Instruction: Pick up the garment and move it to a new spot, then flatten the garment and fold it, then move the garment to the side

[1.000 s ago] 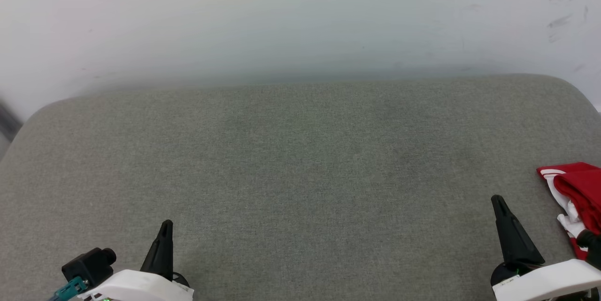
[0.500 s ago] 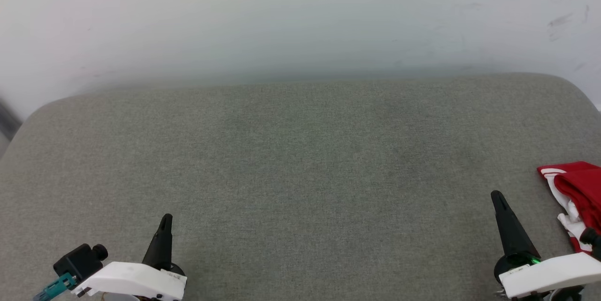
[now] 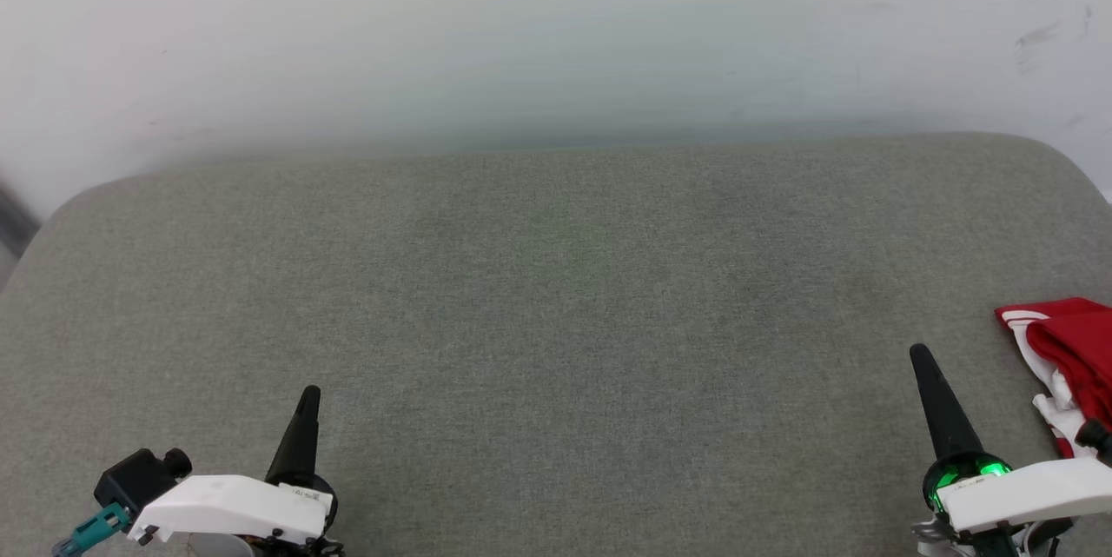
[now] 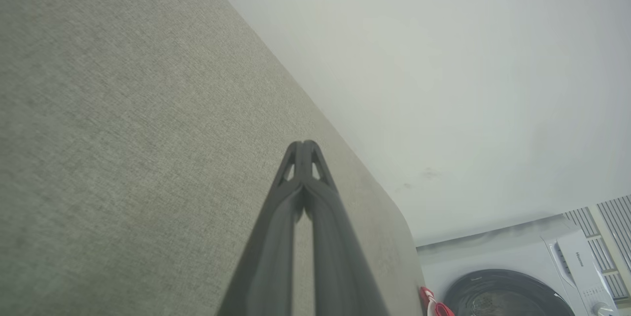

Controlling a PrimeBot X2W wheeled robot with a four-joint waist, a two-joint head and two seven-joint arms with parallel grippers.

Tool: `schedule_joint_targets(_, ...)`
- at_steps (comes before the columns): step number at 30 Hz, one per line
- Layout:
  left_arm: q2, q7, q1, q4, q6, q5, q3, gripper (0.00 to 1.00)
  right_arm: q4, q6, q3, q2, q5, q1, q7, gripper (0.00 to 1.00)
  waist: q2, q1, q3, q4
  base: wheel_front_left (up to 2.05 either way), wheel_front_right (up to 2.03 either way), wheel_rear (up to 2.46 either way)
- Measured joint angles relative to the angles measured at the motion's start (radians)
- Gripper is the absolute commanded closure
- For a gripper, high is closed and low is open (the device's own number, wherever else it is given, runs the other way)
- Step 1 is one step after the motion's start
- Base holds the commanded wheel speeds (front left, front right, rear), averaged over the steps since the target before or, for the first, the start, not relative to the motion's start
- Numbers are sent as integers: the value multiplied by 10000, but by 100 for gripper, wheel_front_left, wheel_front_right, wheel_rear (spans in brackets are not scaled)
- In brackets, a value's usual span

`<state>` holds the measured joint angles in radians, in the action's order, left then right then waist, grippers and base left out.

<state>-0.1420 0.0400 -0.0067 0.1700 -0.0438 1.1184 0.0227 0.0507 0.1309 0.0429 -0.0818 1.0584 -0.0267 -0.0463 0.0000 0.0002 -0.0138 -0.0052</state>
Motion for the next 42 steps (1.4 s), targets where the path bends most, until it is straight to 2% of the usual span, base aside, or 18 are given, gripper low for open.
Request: schedule_joint_targets(42, 552, -961, -641, 510, -583, 3455, -817, 100, 1325, -2, 180, -6, 4006, 827, -219, 100, 0, -1, 106, 32, 0, 0, 0)
